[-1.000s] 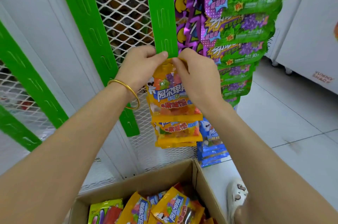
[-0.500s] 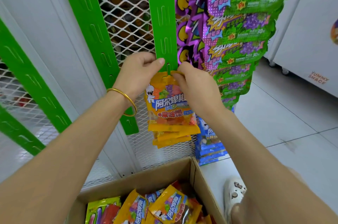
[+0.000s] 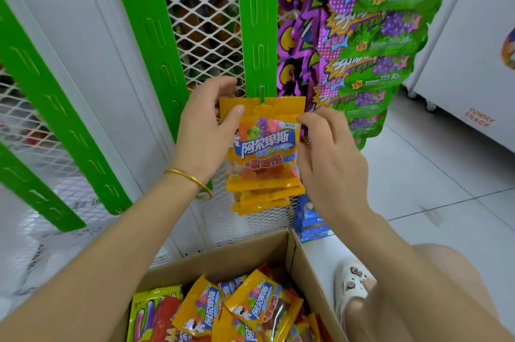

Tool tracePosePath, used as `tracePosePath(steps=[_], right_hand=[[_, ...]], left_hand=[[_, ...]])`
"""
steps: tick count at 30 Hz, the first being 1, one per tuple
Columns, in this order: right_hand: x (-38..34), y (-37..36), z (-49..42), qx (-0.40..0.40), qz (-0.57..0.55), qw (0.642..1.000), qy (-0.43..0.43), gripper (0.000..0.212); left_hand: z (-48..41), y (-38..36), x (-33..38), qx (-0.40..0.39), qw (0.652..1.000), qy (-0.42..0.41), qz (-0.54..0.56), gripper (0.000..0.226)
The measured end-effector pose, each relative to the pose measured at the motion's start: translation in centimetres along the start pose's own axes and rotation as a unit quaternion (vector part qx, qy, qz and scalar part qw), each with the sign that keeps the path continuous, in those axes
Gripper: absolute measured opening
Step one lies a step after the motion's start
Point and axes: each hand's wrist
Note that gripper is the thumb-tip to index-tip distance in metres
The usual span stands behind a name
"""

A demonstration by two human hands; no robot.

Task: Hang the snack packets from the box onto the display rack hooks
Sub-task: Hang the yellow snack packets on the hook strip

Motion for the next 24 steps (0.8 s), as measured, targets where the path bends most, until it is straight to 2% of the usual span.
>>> tracePosePath(steps=[2,3,5,7,11,13,16,18,19,24], right_hand=[[0.1,0.0,1.5,-0.08,-0.034,0.996,-0.037,0.03],[0.3,-0.3,2.4,-0.152,-0.041,0.986,-0.062,0.027],[1.0,-1.4,4.5,-0.299,-0.045,0.947,-0.108,0.024],[1.8,-2.9,6.2,-0.373,-0.049,0.912,-0.161,0.021],[2.7,-4.8,7.8,-0.353,-0.081,0.882,-0.301,0.014],[2.9,-5.1,8.2,-0.334,-0.09,0.87,-0.351,0.019],[2.8,-5.2,8.6,-0.309,-0.101,0.872,-0.366,0.024],[2.7,-5.3,8.6,-0.292,-0.102,0.874,-0.375,0.028],[2.7,-5.4,8.6,-0.29,-0.099,0.873,-0.379,0.03],[2.7,-5.2,8.0,-0.289,-0.111,0.872,-0.379,0.033]], left_hand=[[1.7,1.0,-1.0,0.019,0.999,-0.018,-0.021,0.042],[2.7,1.5,-1.6,0.022,0.999,-0.021,-0.03,0.043],[4.8,2.3,-3.0,0.006,0.999,-0.007,-0.042,0.045],[6.8,2.9,-4.4,-0.03,0.998,0.02,-0.05,0.044],[8.9,3.1,-6.4,-0.109,0.987,0.096,-0.066,0.051],[9.4,2.7,-6.4,-0.149,0.979,0.133,-0.048,0.052],[9.7,1.7,-5.7,-0.195,0.97,0.139,-0.035,0.033],[9.3,1.0,-5.5,-0.2,0.966,0.153,-0.052,0.016],[9.1,0.6,-5.6,-0.198,0.965,0.164,-0.057,0.016],[8.4,-0.5,-5.5,-0.212,0.943,0.255,-0.016,0.059]])
Point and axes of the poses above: each hand's wrist, its own z-axis away from the middle knuckle, its own y-axis out of the back of the hand, x = y × z, and after that the axes turned 15 degrees about x, right-handed
